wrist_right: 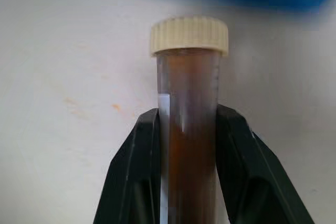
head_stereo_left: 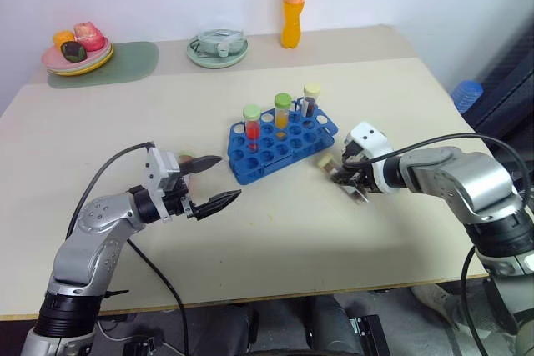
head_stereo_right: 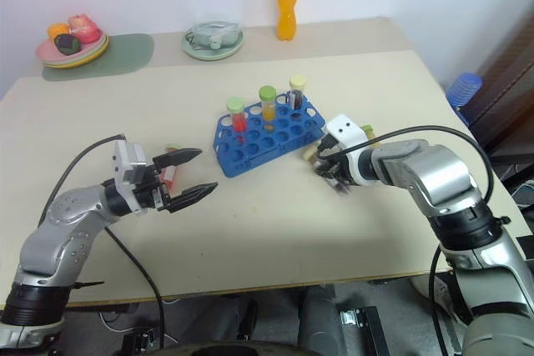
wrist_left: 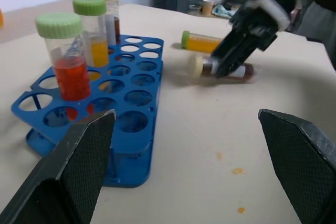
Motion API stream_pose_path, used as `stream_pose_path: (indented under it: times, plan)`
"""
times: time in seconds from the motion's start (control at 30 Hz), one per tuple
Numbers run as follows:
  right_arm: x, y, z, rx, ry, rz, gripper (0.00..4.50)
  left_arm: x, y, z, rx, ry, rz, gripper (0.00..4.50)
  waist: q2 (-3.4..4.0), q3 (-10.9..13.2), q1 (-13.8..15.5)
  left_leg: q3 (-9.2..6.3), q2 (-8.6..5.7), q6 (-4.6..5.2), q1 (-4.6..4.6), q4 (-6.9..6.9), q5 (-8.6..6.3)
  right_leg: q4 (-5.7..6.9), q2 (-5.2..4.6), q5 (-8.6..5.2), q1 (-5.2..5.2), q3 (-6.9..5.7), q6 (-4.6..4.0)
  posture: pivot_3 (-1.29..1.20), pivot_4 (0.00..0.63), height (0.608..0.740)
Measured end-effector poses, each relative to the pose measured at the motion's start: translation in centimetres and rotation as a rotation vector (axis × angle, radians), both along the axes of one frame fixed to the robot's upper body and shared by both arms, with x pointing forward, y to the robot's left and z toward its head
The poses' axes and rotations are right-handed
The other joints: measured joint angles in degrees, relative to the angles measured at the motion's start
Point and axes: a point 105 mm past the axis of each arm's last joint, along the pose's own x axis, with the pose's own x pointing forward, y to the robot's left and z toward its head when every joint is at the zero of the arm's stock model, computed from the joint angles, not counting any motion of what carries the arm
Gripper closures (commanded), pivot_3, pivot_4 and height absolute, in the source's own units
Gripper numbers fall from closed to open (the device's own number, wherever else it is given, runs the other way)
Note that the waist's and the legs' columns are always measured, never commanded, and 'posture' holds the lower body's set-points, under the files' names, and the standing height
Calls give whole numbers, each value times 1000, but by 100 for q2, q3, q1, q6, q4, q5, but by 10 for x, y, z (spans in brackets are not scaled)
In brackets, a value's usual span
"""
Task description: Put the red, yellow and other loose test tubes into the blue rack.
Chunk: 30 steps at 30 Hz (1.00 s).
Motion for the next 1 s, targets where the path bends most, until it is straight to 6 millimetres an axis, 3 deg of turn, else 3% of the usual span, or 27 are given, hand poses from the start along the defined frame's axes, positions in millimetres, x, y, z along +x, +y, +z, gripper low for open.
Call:
stream_pose_path:
  times: [0.17,0.3,0.5,0.73,1.0]
  plan:
    - [8,29,54,343,-407,102,3680,1,0,2,-6,-6,3,0,-1,0,10,-1,1,0,2,-3,0,-1,2,0,2,0,0,0,150,740]
    - [21,33,69,532,-597,63,3680,4,-1,4,-15,-16,10,0,0,1,11,-2,-1,0,4,0,0,1,2,0,4,0,0,0,150,740]
    - [54,28,44,627,-745,-106,3680,12,-4,13,-31,-46,18,0,5,3,-39,-2,0,-1,3,-6,1,5,4,0,-4,-1,-1,0,150,740]
    - [73,21,16,597,-803,-225,3680,15,-5,16,-33,-56,20,0,7,4,-164,-5,1,-2,6,-11,1,6,6,-1,-4,-1,-1,0,150,740]
    - [82,24,12,597,-836,-245,3680,15,-3,16,-23,-44,33,0,8,4,-173,-5,2,-2,8,-10,1,7,7,-1,-2,0,-2,0,150,740]
